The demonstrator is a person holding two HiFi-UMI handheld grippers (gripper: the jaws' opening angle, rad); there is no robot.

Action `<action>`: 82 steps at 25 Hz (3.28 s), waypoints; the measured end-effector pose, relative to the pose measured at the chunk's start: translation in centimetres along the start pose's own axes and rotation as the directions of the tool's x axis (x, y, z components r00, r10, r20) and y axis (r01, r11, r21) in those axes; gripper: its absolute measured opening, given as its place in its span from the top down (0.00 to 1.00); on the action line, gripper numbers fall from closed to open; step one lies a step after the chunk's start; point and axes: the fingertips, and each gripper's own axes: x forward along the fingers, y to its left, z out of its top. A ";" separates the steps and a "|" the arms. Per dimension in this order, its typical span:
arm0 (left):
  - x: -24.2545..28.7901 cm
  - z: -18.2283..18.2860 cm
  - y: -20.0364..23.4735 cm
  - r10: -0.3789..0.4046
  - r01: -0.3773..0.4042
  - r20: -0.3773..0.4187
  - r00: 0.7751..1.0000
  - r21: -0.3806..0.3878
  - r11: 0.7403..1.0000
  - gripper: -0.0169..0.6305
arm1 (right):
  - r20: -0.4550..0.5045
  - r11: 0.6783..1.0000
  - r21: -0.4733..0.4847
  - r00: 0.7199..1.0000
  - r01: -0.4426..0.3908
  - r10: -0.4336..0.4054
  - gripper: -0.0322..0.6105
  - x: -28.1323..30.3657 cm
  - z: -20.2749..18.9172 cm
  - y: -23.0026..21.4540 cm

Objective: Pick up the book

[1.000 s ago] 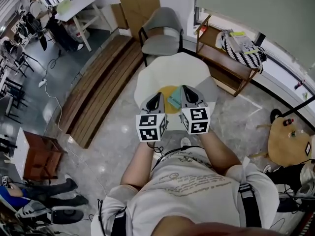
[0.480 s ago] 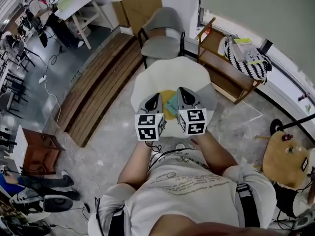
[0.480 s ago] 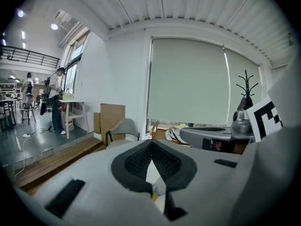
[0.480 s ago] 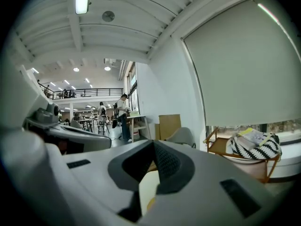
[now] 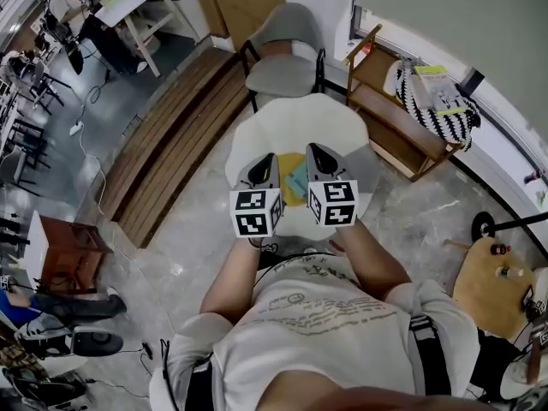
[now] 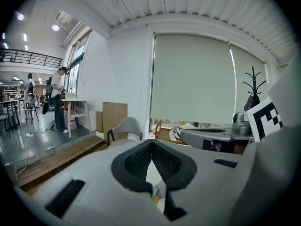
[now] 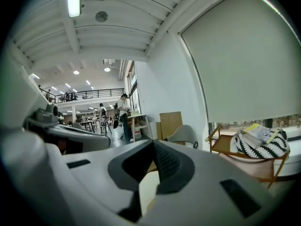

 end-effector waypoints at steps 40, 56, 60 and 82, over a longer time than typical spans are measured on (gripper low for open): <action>13.3 -9.3 13.1 -0.327 0.294 -0.286 0.901 -0.153 0.943 0.95 | -0.236 0.963 0.028 0.938 0.267 -0.253 0.91 16.5 -8.0 1.4; 21.6 -23.2 12.8 -0.432 0.356 -0.430 0.792 -0.249 0.901 0.95 | -0.458 0.898 0.118 0.826 0.423 -0.329 0.91 18.8 -24.5 -3.2; 23.5 -29.4 14.0 -0.426 0.344 -0.492 0.759 -0.253 0.904 0.95 | -0.525 0.898 0.128 0.797 0.421 -0.299 0.91 19.6 -31.1 -3.2; 23.2 -45.7 13.6 -0.457 0.388 -0.638 0.620 -0.257 0.885 0.95 | -0.561 0.621 0.589 0.815 0.518 -0.147 0.90 18.7 -56.3 -11.1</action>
